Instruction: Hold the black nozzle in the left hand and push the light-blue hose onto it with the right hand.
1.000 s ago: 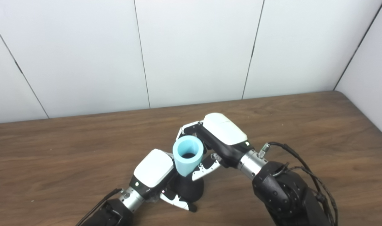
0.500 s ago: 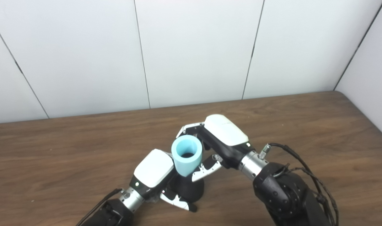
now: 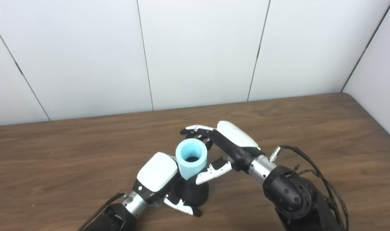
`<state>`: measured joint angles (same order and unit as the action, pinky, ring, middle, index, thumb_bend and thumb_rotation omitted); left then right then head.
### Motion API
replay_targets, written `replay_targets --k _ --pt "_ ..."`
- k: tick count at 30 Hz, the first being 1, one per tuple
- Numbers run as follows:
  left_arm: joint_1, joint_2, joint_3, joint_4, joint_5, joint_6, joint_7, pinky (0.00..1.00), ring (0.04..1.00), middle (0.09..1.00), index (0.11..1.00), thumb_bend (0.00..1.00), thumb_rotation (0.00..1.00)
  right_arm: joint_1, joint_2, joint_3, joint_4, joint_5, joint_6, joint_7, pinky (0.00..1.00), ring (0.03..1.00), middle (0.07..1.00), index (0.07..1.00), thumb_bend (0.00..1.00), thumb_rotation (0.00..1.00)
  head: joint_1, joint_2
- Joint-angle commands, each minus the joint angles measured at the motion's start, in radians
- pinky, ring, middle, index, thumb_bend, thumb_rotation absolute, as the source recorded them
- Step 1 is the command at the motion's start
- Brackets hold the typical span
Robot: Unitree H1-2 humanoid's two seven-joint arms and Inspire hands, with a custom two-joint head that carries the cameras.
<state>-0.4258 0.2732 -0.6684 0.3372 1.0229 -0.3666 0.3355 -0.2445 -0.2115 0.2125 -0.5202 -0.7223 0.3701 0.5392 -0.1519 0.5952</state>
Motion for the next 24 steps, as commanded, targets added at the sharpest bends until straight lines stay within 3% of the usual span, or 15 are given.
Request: replay_targets --k 1,2,4,6,8,11,14,18,24 --pt "0.100 -0.028 -0.055 0.075 0.033 0.007 -0.004 0.25 0.350 0.440 0.541 0.49 0.00 -0.026 -0.006 -0.013 -0.037 0.022 -0.007 -0.020 0.66 0.810 0.867 0.884 1.00 0.39 0.000 0.000" --pt "0.100 -0.029 -0.055 0.075 0.034 0.008 -0.005 0.25 0.350 0.441 0.541 0.49 0.00 -0.024 -0.006 -0.021 -0.039 0.042 -0.004 -0.020 0.68 0.827 0.881 0.895 1.00 0.39 0.001 0.000" --pt "0.099 -0.028 -0.056 0.070 0.033 0.011 -0.012 0.24 0.350 0.440 0.540 0.49 0.00 -0.021 -0.007 -0.041 -0.047 0.093 0.001 -0.021 0.82 0.951 0.976 0.980 1.00 0.43 0.000 0.002" --pt "0.099 -0.028 -0.055 0.068 0.033 0.012 -0.015 0.24 0.349 0.439 0.540 0.49 0.00 -0.012 0.005 -0.075 -0.050 0.183 -0.029 -0.050 0.85 0.982 0.992 0.994 1.00 0.44 0.000 0.001" --pt "0.099 -0.028 -0.054 0.070 0.026 0.010 -0.021 0.24 0.350 0.439 0.540 0.49 0.00 -0.001 0.012 -0.095 -0.059 0.220 -0.076 -0.102 0.91 0.997 0.999 0.999 1.00 0.58 0.000 -0.001" --pt "0.098 -0.030 -0.052 0.073 0.018 0.005 -0.023 0.25 0.353 0.441 0.541 0.49 0.00 0.013 0.000 -0.096 -0.070 0.184 -0.193 -0.198 0.98 1.000 1.000 1.000 0.99 0.75 0.002 -0.001" --pt "0.097 -0.031 -0.052 0.076 0.020 0.003 -0.018 0.26 0.355 0.445 0.544 0.49 0.00 0.025 -0.024 -0.089 -0.078 0.149 -0.295 -0.255 1.00 1.000 0.996 0.983 0.95 0.82 0.002 -0.001" --pt "0.097 -0.030 -0.054 0.075 0.026 0.008 -0.019 0.26 0.353 0.444 0.544 0.49 0.00 0.039 -0.053 -0.066 -0.098 0.076 -0.388 -0.273 1.00 1.000 0.970 0.932 0.90 0.88 0.003 0.000" --pt "0.097 -0.029 -0.057 0.070 0.029 0.011 -0.024 0.26 0.353 0.442 0.543 0.49 0.00 0.063 -0.062 -0.061 -0.112 0.055 -0.469 -0.287 1.00 1.000 0.941 0.899 0.87 0.86 0.006 0.003"
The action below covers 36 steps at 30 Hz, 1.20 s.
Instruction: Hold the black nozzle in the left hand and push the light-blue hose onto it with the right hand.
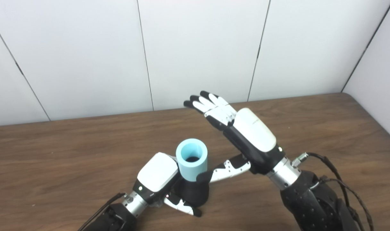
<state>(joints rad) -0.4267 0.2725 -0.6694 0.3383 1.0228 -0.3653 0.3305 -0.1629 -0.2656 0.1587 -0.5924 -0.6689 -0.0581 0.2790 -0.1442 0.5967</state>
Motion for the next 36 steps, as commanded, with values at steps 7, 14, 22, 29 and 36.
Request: replay_targets --k 7,14,22,29,36 --pt "0.095 -0.031 -0.054 0.081 0.026 0.003 -0.011 0.25 0.352 0.441 0.542 0.49 0.00 -0.001 -0.008 -0.005 -0.056 -0.015 -0.060 -0.004 0.94 0.990 0.925 0.883 0.88 0.85 0.000 0.000" --pt "0.095 -0.031 -0.053 0.081 0.018 0.004 -0.022 0.24 0.351 0.441 0.542 0.49 0.00 0.021 -0.015 0.004 -0.048 -0.044 -0.085 0.004 0.88 0.962 0.905 0.865 0.87 0.86 0.003 0.001" --pt "0.095 -0.027 -0.054 0.073 0.023 0.003 -0.021 0.26 0.355 0.445 0.544 0.49 0.00 0.052 -0.012 0.015 -0.044 -0.093 -0.112 0.003 0.89 0.966 0.895 0.858 0.85 0.83 0.001 0.003" --pt "0.093 -0.030 -0.054 0.083 0.024 -0.001 -0.009 0.28 0.361 0.452 0.545 0.49 0.00 0.080 -0.013 0.024 -0.037 -0.129 -0.143 0.002 0.90 0.969 0.897 0.864 0.85 0.82 0.001 0.001" --pt "0.096 -0.028 -0.054 0.075 0.024 0.002 -0.013 0.25 0.353 0.444 0.542 0.49 0.00 0.107 -0.016 0.036 -0.018 -0.202 -0.168 0.007 0.94 0.979 0.895 0.857 0.88 0.81 0.002 0.004"
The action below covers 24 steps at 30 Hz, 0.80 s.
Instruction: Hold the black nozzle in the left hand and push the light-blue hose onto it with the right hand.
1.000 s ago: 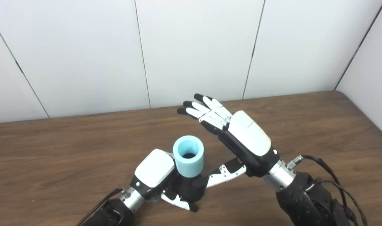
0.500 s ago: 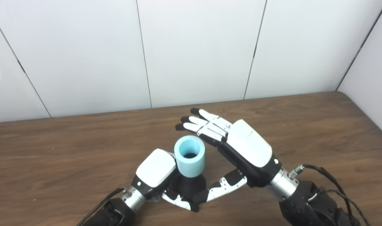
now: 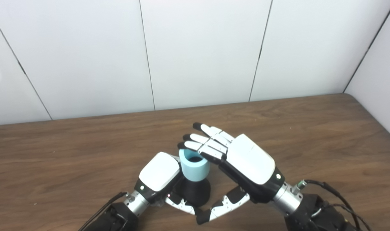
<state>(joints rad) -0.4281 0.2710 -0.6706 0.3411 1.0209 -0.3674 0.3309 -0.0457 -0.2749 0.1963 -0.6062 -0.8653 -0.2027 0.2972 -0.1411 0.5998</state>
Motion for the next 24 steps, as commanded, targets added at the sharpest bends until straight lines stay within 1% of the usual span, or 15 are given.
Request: replay_targets --k 1,2,5,8,9,12,15,19,22,24 --pt "0.098 -0.027 -0.053 0.071 0.026 0.005 -0.012 0.24 0.351 0.443 0.541 0.49 0.00 -0.008 -0.007 0.000 -0.003 -0.009 -0.023 -0.008 0.94 0.982 0.889 0.852 0.88 0.81 -0.002 0.001" --pt "0.098 -0.026 -0.052 0.069 0.024 0.005 -0.016 0.24 0.350 0.442 0.541 0.49 0.00 -0.003 -0.008 0.002 -0.001 -0.014 -0.026 -0.010 0.94 0.983 0.887 0.851 0.88 0.81 -0.002 0.002" --pt "0.099 -0.023 -0.052 0.062 0.021 0.007 -0.029 0.28 0.361 0.454 0.545 0.49 0.00 0.009 -0.010 0.005 0.006 -0.030 -0.034 -0.021 0.91 0.961 0.863 0.822 0.88 0.79 -0.003 0.002" --pt "0.100 -0.023 -0.050 0.059 0.016 0.008 -0.038 0.28 0.361 0.453 0.546 0.49 0.00 0.017 -0.013 0.009 0.013 -0.043 -0.039 -0.029 0.90 0.944 0.845 0.796 0.86 0.78 -0.003 0.002" --pt "0.100 -0.022 -0.050 0.058 0.017 0.008 -0.037 0.27 0.358 0.450 0.545 0.49 0.00 0.022 -0.016 0.011 0.014 -0.063 -0.038 -0.026 0.90 0.943 0.846 0.795 0.85 0.78 -0.002 0.002" --pt "0.101 -0.021 -0.051 0.056 0.022 0.010 -0.033 0.25 0.353 0.443 0.542 0.49 0.00 0.032 -0.021 0.016 0.015 -0.110 -0.031 -0.014 0.87 0.949 0.859 0.805 0.84 0.81 -0.003 0.003" --pt "0.102 -0.022 -0.050 0.060 0.019 0.005 -0.027 0.25 0.354 0.443 0.541 0.49 0.00 0.042 -0.026 0.022 0.016 -0.151 -0.013 0.022 0.90 0.976 0.897 0.840 0.82 0.86 -0.003 0.003" --pt "0.103 -0.020 -0.050 0.060 0.019 0.004 -0.027 0.26 0.359 0.447 0.543 0.49 0.00 0.054 -0.022 0.023 0.025 -0.192 0.005 0.042 0.88 0.982 0.923 0.870 0.82 0.85 -0.003 0.006" --pt "0.104 -0.021 -0.049 0.060 0.017 0.005 -0.029 0.25 0.353 0.443 0.541 0.49 0.00 0.057 -0.015 0.018 0.033 -0.201 0.021 0.046 0.90 0.992 0.942 0.891 0.81 0.84 -0.001 0.006" --pt "0.104 -0.022 -0.048 0.061 0.014 0.004 -0.029 0.26 0.354 0.443 0.542 0.49 0.00 0.057 -0.011 0.014 0.037 -0.207 0.028 0.047 0.90 0.996 0.949 0.897 0.81 0.85 -0.001 0.005"
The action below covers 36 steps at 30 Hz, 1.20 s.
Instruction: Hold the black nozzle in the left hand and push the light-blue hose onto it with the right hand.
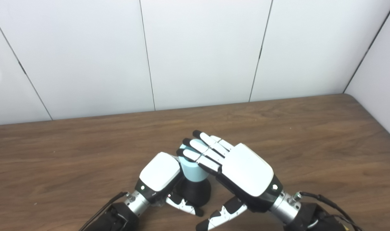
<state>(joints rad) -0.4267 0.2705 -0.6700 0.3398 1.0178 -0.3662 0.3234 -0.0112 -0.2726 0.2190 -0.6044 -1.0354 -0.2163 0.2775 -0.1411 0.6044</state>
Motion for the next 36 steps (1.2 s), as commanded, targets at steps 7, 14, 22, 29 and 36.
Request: replay_targets --k 7,14,22,29,36 --pt "0.106 -0.020 -0.050 0.052 0.024 0.012 -0.027 0.25 0.354 0.442 0.541 0.49 0.00 0.030 -0.003 -0.010 0.034 -0.057 0.070 0.106 0.92 1.000 0.975 0.932 0.79 0.89 0.007 0.000" --pt "0.110 -0.016 -0.043 0.038 0.007 0.017 -0.051 0.26 0.360 0.447 0.542 0.49 0.00 0.036 0.005 -0.008 0.033 -0.066 0.092 0.126 0.91 1.000 0.969 0.940 0.79 0.90 0.004 0.005" --pt "0.105 -0.015 -0.045 0.056 0.012 0.003 -0.026 0.26 0.357 0.441 0.541 0.49 0.00 0.056 0.010 -0.009 0.037 -0.057 0.095 0.112 0.93 1.000 0.967 0.933 0.80 0.88 0.001 0.000" --pt "0.106 -0.019 -0.046 0.055 0.015 0.011 -0.032 0.26 0.355 0.444 0.541 0.49 0.00 0.057 0.007 -0.014 0.027 -0.041 0.086 0.102 0.91 1.000 0.963 0.933 0.79 0.87 0.002 0.001" --pt "0.104 -0.021 -0.044 0.055 0.010 0.008 -0.034 0.25 0.354 0.439 0.540 0.49 0.00 0.055 -0.005 -0.002 0.039 0.016 0.046 0.058 0.88 0.983 0.930 0.873 0.78 0.79 0.003 0.000"
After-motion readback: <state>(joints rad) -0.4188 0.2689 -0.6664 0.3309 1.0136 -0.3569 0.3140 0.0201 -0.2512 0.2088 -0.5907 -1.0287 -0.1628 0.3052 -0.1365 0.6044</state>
